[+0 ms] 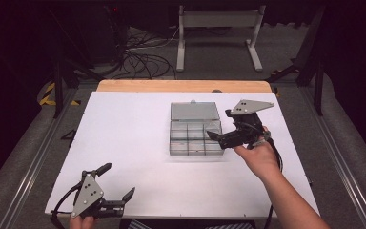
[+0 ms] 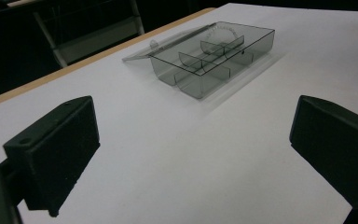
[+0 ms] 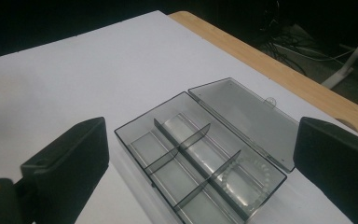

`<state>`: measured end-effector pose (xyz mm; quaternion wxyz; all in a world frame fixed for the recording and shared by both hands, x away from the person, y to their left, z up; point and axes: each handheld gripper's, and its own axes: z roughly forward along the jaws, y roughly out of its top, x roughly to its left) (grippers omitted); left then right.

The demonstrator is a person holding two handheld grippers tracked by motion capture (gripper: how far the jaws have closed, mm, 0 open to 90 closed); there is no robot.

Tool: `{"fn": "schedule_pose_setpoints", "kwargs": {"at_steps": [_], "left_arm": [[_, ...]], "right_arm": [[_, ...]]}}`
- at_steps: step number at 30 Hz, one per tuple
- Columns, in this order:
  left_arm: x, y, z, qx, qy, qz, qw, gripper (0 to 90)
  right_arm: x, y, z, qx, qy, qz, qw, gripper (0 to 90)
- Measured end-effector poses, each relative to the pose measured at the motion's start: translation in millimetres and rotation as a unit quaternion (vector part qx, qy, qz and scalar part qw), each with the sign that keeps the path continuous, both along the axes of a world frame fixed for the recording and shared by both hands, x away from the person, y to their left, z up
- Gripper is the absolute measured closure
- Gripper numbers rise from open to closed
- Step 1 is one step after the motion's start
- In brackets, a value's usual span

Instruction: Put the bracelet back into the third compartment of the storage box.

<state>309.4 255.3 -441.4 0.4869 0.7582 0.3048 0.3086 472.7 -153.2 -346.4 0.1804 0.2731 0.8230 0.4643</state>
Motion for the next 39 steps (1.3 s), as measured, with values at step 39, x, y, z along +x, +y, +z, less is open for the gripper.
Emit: {"fn": "schedule_pose_setpoints", "kwargs": {"at_steps": [39], "left_arm": [[0.8, -2.4, -1.0, -0.003, 0.004, 0.002, 1.0, 1.8]], "right_arm": [[-74.5, -56.5, -55.9, 0.029, -0.024, 0.052, 0.9979, 4.2]]}}
